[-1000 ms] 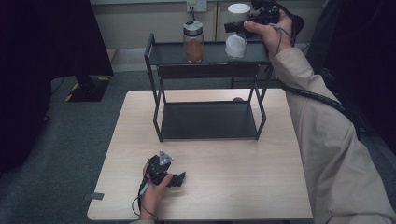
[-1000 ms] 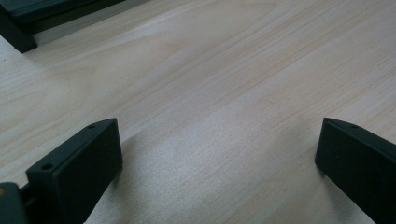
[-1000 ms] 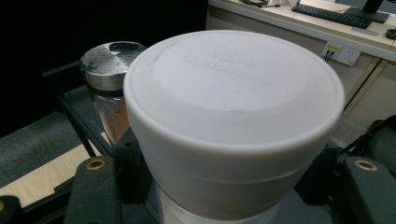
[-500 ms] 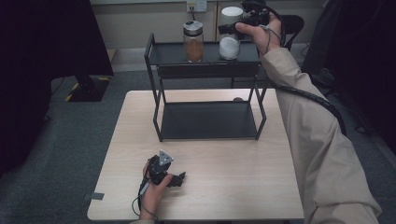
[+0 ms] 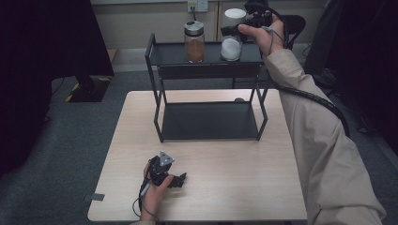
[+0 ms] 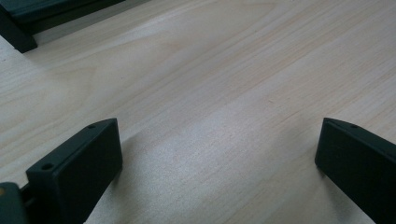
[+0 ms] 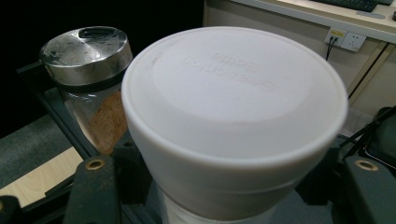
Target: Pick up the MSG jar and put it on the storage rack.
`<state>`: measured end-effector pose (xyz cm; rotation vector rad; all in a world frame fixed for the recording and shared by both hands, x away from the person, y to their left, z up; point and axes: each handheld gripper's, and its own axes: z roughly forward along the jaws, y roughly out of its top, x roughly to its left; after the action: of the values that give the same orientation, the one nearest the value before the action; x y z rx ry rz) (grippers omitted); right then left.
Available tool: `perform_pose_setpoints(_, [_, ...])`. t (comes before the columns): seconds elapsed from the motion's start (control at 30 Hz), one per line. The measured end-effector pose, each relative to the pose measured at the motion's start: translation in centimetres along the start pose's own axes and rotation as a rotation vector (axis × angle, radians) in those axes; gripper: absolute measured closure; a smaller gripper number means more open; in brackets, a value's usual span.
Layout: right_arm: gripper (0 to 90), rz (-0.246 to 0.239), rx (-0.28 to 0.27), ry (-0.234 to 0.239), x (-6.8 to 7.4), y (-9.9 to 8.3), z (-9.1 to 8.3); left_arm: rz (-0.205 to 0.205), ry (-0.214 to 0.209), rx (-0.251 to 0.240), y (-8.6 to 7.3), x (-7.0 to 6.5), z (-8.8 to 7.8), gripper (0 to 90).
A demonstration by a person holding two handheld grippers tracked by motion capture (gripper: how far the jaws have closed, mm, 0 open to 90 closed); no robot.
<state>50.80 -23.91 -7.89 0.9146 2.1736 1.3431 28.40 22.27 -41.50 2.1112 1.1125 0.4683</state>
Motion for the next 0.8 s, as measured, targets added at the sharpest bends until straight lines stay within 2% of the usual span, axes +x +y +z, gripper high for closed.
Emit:
perform_pose_setpoints(0.3, [33.8, 0.002, 0.008, -0.011, 0.3, 0.2, 0.0, -0.001, 0.0, -0.001, 0.0, 0.0, 0.0, 0.0])
perform_pose_setpoints(0.47, [22.8, 0.001, 0.025, -0.016, 0.7, 0.4, 0.3, 0.0, 0.0, 0.0, 0.0, 0.0, 0.0, 0.0])
perform_pose_setpoints(0.53, [13.7, 0.0, 0.019, -0.032, 1.0, 0.2, 0.4, 0.0, 0.0, 0.0, 0.0, 0.0, 0.0, 0.0])
perform_pose_setpoints(0.57, [12.7, -0.001, 0.017, -0.044, 1.2, 0.2, 0.4, 0.0, 0.0, 0.0, 0.0, 0.0, 0.0, 0.0])
perform_pose_setpoints(0.73, [3.9, 0.035, -0.001, -0.055, 1.2, -0.2, 0.0, 0.0, 0.0, 0.0, 0.0, 0.0, 0.0, 0.0])
perform_pose_setpoints(0.8, [1.4, 0.049, -0.015, -0.074, 1.4, -0.5, -0.3, 0.0, 0.0, 0.0, 0.0, 0.0, 0.0, 0.0])
